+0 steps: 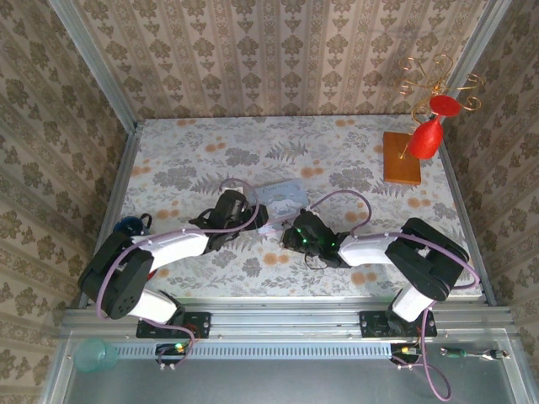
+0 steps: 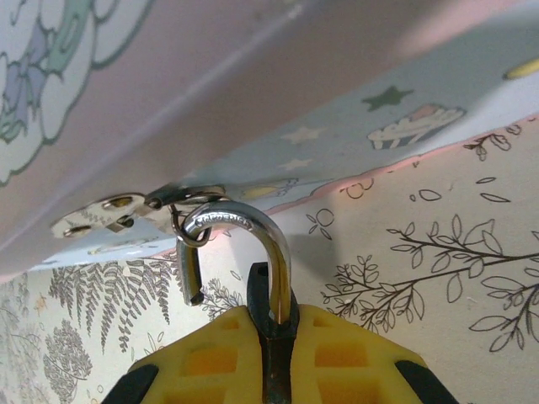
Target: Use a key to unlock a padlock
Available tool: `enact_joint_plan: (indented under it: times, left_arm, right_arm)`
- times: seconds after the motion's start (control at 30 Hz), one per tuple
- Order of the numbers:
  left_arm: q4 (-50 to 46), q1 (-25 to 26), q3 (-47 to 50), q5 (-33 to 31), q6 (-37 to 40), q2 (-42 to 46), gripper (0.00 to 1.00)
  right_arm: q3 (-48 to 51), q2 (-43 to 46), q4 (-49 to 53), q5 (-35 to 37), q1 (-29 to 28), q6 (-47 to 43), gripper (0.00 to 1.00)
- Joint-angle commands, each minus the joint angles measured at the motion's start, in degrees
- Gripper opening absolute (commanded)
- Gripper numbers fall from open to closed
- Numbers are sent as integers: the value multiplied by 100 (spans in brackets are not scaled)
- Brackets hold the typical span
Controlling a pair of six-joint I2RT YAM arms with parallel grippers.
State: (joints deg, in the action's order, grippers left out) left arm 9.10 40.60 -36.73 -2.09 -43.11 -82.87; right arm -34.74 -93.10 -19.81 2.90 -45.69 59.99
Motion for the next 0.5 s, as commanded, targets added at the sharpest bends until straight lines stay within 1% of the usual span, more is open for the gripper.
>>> enact_joint_plan:
  times: [0.0,0.13,0.33,0.47]
  left_arm:
    - [-988,212,340,-238,-230,-171,69]
    - [-948,431,395,-366,-411,-180,68]
    - [-946,706,421,-626,-666,-216,68]
    - [-896,821,439,-723,-751,-251,66]
  right_arm:
    - [124,0,-104,147,127,395,2]
    - [241,18,-294,170,259,742,2]
    - [370,249,-381,504,342,1133,0]
    - [219,319,-296,388,423,1200,0]
